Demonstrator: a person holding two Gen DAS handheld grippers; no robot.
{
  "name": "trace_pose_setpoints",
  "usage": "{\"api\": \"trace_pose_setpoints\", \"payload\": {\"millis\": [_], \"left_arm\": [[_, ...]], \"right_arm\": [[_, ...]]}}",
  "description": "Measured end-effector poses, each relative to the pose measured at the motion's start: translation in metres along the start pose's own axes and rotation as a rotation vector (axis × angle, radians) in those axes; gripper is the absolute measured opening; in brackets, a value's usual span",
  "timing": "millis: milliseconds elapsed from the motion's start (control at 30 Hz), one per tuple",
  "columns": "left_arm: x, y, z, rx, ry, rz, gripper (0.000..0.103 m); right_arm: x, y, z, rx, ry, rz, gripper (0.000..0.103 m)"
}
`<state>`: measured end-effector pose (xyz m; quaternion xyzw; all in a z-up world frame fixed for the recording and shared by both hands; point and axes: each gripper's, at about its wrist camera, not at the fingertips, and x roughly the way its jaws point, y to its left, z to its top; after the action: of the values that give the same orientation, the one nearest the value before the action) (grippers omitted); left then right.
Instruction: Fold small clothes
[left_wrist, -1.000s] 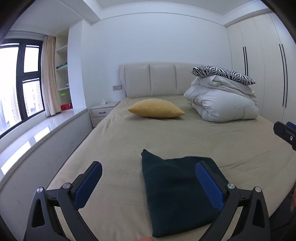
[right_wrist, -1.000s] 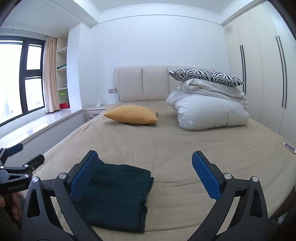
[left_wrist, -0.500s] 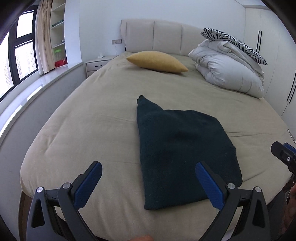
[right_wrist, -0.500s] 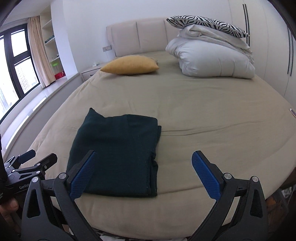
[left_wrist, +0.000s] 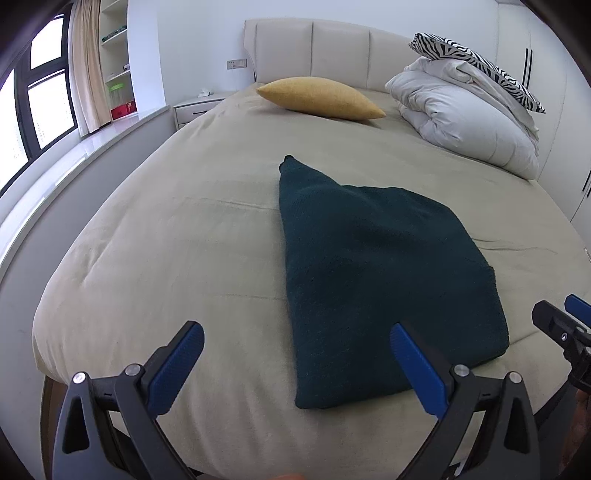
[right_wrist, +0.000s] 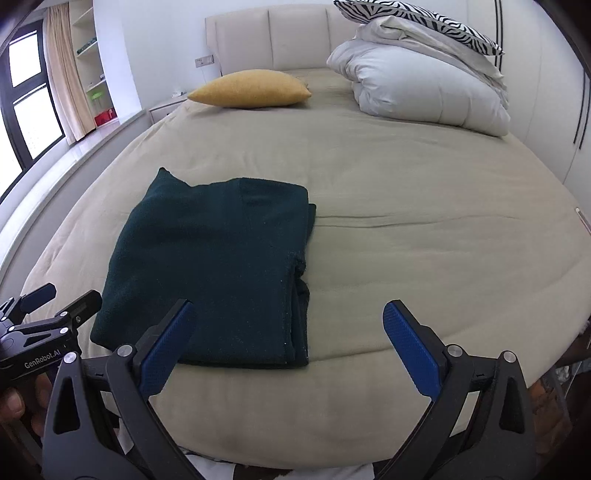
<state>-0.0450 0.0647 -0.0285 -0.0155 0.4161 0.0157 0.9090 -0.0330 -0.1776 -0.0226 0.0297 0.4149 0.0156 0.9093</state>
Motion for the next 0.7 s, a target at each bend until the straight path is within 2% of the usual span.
{"api": "trace_pose_setpoints", "payload": {"millis": [267, 700], "left_arm": [[0.006, 0.002, -0.003, 0.002, 0.013, 0.006, 0.103], [0.007, 0.002, -0.004, -0.001, 0.017, 0.008, 0.103]], "right_arm": [[0.021, 0.003, -0.008, -0.007, 0.048, -0.008, 0.102], [0.02, 0.008, -0.008, -0.008, 0.054, -0.009, 0.102]]}}
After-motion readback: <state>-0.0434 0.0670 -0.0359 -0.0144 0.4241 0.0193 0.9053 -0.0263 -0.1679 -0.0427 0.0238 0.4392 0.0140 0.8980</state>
